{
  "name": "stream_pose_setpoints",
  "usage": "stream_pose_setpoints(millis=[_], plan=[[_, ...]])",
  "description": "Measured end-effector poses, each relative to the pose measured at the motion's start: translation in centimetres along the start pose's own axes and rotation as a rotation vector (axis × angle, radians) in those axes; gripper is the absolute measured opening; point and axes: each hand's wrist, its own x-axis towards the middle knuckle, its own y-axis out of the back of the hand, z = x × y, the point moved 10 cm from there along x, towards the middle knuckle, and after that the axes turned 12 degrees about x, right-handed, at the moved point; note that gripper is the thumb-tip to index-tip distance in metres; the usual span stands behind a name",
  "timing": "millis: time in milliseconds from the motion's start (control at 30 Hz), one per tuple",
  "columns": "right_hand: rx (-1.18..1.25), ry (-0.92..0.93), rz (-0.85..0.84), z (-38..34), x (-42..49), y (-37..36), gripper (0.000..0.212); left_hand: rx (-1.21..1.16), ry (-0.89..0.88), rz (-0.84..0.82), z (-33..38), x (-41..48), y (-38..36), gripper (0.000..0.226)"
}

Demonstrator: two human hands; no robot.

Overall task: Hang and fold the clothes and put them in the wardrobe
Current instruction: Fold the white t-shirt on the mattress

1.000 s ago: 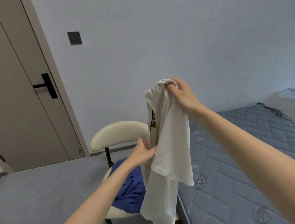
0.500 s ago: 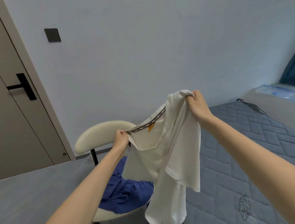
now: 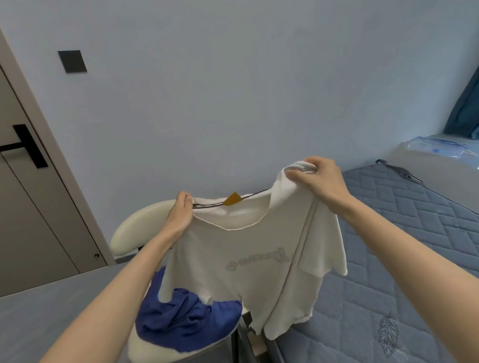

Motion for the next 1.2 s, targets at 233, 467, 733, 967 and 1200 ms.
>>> stream_pose_setpoints(millis=[233,467,733,967,1200], plan=[[-0.057,0.008,0.189,1.5,0.0,3.8,0.015,0.202,-0.257,-0.392,1.6,-1.5,-4.6,0.062],[-0.141,-0.073,0.434,3.1,-1.5,9.3,0.026,0.165,-0.228,-0.234,5.1,-0.4,-5.0,0.012],[-0.253,-0.172,0.670,2.8,-6.8,15.9,0.032,-0.165,-0.337,-0.165,13.0,-2.0,-6.3,0.016],[-0.432,-0.095,0.892,-1.2,-14.5,19.8,0.028,0.028,-0.685,0.286,19.1,-6.5,-2.6,0.026],[-0.467,0.237,1.095,-8.0,-19.7,21.0,0.016,-0.124,-0.662,0.493,21.9,-10.4,0.5,0.034]])
